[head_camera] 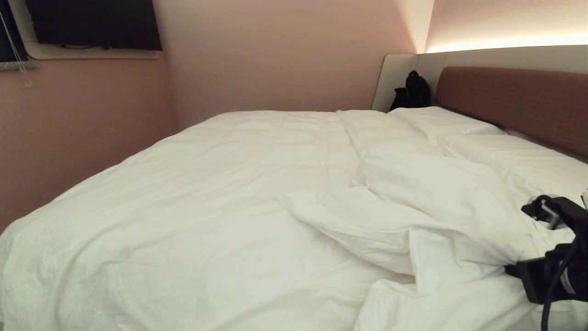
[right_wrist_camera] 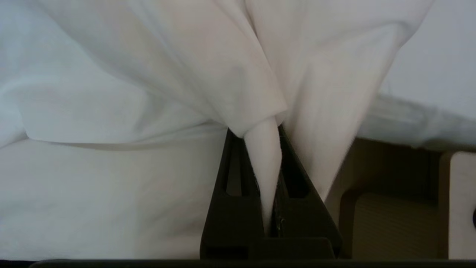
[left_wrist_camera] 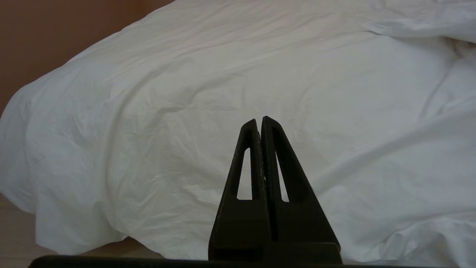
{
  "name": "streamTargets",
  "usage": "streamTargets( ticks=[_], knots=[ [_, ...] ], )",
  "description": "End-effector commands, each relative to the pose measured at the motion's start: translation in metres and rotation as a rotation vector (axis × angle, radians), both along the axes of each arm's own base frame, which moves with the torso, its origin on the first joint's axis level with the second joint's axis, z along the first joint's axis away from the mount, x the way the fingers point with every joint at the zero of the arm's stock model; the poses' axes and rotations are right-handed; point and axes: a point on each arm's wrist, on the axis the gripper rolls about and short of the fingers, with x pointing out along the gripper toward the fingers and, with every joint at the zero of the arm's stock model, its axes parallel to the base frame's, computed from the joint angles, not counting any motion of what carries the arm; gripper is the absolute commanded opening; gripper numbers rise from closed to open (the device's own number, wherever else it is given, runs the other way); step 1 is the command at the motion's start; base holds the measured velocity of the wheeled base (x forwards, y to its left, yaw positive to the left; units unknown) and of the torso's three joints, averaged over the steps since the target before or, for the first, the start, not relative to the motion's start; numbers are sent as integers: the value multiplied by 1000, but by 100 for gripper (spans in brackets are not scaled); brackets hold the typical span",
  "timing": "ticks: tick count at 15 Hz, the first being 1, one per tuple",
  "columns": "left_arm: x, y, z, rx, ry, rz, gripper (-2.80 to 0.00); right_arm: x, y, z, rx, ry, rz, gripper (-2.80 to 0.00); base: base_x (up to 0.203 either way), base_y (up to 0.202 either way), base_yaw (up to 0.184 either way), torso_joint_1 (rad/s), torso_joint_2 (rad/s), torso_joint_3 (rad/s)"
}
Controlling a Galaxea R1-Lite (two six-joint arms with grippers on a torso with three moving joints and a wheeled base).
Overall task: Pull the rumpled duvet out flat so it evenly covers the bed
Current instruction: Flatten the corners of the folded blanket
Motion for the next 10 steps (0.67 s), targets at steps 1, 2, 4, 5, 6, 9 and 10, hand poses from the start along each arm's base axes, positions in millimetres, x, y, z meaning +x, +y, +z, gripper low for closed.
streamTargets(
  ticks=[1, 2, 4, 5, 6, 9, 10],
  knots=[
    [0, 0, 0, 1, 0, 0, -280, -14, -5, -6, 1, 3, -19, -280, 0, 0, 0, 0, 0, 0],
    [0, 0, 0, 1, 0, 0, -280, -13, -5, -7, 3, 8, -19, -280, 0, 0, 0, 0, 0, 0],
    [0, 0, 0, 1, 0, 1, -280, -13, -5, -8, 2, 16, -19, -280, 0, 0, 0, 0, 0, 0],
    [0, 0, 0, 1, 0, 1, -280, -14, -5, -9, 2, 14, -18, -280, 0, 0, 0, 0, 0, 0],
    [0, 0, 0, 1, 0, 0, -280, -14, -5, -9, 2, 14, -17, -280, 0, 0, 0, 0, 0, 0],
    [0, 0, 0, 1, 0, 0, -280, -17, -5, -7, 5, -1, -14, 0, 0, 0, 0, 0, 0, 0],
    [0, 0, 0, 1, 0, 0, -280, -20, -5, -4, 9, -16, -7, 0, 0, 0, 0, 0, 0, 0]
  ],
)
